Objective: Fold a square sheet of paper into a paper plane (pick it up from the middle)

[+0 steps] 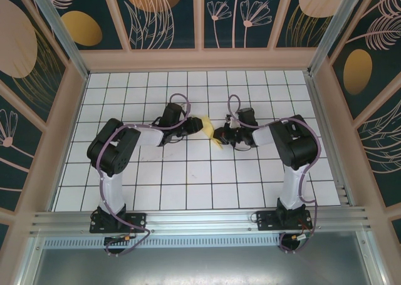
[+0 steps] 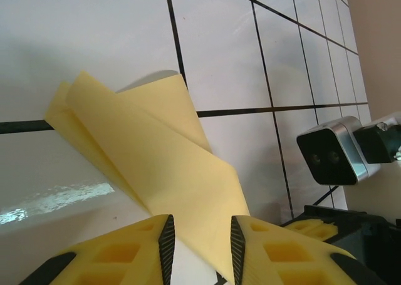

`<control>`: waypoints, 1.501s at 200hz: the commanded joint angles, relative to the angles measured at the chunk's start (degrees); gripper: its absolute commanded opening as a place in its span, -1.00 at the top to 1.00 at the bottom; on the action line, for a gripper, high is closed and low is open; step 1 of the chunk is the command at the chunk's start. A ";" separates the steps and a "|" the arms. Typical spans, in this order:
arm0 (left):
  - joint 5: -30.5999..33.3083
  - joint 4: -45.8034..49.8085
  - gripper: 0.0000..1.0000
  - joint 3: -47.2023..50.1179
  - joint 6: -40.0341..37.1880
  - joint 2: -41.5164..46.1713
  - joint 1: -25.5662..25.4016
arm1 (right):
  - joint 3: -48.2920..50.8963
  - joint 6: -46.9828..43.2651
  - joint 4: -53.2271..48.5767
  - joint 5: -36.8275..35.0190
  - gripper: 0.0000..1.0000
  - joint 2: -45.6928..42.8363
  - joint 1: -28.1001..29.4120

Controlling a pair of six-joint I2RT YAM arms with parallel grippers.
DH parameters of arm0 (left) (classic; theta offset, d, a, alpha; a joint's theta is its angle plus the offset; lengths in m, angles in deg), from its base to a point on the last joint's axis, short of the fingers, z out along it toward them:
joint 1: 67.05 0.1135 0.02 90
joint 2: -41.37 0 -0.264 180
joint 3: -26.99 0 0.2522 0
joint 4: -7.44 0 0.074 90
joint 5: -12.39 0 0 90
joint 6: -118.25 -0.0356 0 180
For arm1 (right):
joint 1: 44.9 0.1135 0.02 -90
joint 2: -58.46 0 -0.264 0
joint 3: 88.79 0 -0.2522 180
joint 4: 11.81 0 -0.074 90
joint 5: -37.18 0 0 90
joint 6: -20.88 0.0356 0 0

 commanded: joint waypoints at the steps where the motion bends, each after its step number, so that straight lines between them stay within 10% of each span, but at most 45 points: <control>1: -2.53 -4.41 0.36 0.44 0.29 0.33 0.12 | 0.62 2.97 2.62 0.73 1.00 1.25 -0.69; 300: 3.03 -6.92 0.45 10.37 -0.04 4.95 -0.84 | -0.74 8.55 5.19 5.26 1.00 6.42 2.79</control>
